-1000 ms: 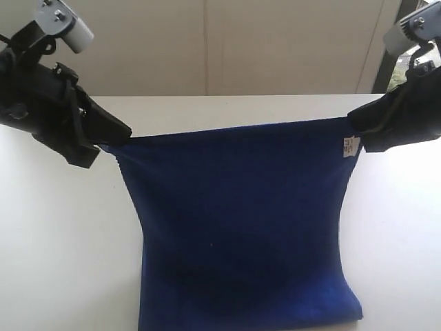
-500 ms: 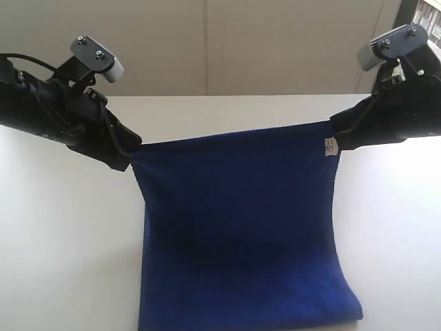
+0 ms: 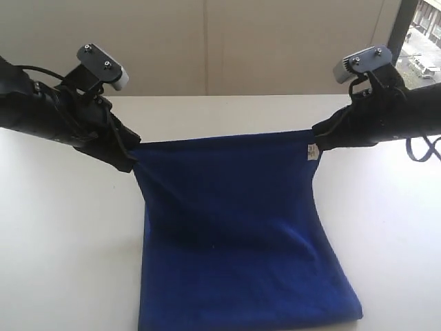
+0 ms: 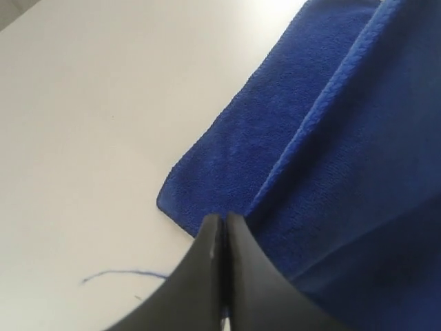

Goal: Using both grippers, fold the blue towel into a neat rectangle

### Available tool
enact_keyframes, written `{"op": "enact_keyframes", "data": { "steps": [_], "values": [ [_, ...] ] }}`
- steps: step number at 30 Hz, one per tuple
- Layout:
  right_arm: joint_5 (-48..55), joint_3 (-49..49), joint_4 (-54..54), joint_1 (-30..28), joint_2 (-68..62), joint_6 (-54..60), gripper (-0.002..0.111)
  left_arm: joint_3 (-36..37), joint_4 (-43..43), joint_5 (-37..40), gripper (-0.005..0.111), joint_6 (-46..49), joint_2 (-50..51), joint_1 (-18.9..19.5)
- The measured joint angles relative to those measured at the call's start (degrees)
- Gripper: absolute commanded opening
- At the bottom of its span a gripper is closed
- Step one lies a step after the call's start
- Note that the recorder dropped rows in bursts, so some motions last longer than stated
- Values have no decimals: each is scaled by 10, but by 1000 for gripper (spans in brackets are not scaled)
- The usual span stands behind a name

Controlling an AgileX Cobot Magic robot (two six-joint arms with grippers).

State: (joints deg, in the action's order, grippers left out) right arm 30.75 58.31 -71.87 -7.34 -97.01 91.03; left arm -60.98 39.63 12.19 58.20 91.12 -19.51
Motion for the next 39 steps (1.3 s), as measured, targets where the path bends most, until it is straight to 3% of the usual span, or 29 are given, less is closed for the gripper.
{"op": "enact_keyframes", "data": {
  "steps": [20, 39],
  "values": [
    [-15, 8, -10, 23, -12, 14, 0, 0, -5, -99, 0, 5, 70, -13],
    [-45, -77, 37, 29, 110, -33, 0, 0, 6, -39, 0, 5, 70, -18]
  ]
}}
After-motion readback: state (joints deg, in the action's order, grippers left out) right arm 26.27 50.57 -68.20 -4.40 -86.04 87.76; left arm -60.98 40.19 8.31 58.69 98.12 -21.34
